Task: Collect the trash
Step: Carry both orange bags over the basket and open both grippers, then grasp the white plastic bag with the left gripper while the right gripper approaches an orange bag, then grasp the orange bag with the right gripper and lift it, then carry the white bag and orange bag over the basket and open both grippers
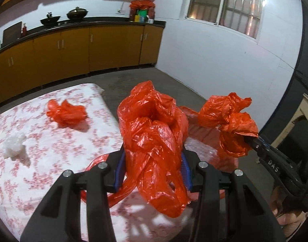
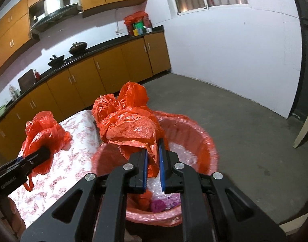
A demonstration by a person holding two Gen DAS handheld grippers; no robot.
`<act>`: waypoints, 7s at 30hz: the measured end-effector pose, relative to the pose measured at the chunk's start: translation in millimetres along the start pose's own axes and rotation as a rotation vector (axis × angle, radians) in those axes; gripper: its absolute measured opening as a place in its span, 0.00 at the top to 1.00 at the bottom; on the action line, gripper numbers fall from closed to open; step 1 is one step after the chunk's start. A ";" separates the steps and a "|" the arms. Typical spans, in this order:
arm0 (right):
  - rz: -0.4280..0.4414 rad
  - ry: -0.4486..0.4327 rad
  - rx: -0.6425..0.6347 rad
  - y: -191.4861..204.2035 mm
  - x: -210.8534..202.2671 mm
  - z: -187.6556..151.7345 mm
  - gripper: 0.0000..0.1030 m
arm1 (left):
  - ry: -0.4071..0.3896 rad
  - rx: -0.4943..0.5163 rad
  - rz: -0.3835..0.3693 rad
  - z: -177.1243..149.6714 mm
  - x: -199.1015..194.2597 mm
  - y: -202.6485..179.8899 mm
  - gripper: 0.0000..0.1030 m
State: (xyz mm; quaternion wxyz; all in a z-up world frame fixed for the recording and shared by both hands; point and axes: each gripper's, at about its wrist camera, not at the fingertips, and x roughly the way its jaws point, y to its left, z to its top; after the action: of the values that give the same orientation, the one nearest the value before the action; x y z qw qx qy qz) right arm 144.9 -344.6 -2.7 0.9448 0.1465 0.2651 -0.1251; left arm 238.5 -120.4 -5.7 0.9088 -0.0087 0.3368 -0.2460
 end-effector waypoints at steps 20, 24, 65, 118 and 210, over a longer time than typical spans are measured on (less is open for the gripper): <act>-0.054 0.010 0.050 -20.0 14.1 8.2 0.90 | 0.052 0.033 -0.127 -3.5 40.7 -31.5 0.56; -0.056 0.017 0.062 -21.9 16.9 7.5 0.90 | 0.066 0.035 -0.138 -2.9 49.7 -33.3 0.56; 0.008 0.010 -0.044 24.7 20.5 7.6 0.08 | 0.061 -0.096 0.156 -34.9 23.0 73.8 0.19; 0.318 0.135 -0.452 323.7 187.6 -15.5 0.08 | 0.097 -0.454 0.483 -45.1 12.5 361.1 0.72; 0.050 0.073 -0.052 9.8 22.9 10.7 0.63 | 0.055 0.025 0.000 5.1 39.5 -15.2 0.77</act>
State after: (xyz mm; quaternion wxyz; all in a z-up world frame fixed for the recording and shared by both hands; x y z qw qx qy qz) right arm 171.9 -342.8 -4.2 0.9408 0.1328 0.2989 -0.0890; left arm 260.6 -152.4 -22.9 0.8993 0.0096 0.3585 -0.2502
